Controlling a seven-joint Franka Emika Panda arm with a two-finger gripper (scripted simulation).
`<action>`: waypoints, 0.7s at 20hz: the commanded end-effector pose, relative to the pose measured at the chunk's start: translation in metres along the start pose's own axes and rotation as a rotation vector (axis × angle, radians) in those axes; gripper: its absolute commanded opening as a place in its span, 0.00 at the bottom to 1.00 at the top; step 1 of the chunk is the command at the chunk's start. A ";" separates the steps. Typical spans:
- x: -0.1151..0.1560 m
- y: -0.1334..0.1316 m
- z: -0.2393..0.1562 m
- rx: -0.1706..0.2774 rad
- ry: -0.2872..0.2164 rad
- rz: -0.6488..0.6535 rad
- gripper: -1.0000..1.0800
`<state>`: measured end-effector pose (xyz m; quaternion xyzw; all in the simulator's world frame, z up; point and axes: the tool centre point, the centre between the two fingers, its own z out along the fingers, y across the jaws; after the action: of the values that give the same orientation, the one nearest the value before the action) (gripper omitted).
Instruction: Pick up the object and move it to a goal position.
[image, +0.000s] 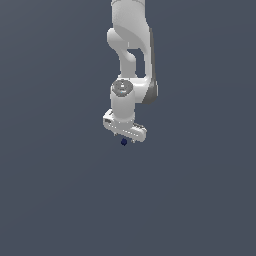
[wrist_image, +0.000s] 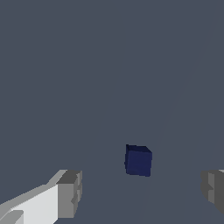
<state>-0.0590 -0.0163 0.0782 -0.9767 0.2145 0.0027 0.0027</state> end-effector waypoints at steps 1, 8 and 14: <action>-0.004 0.004 0.007 -0.001 0.003 0.041 0.96; -0.009 0.010 0.015 -0.004 0.007 0.092 0.96; -0.009 0.009 0.019 -0.004 0.006 0.088 0.96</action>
<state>-0.0710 -0.0207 0.0615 -0.9664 0.2571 0.0001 0.0002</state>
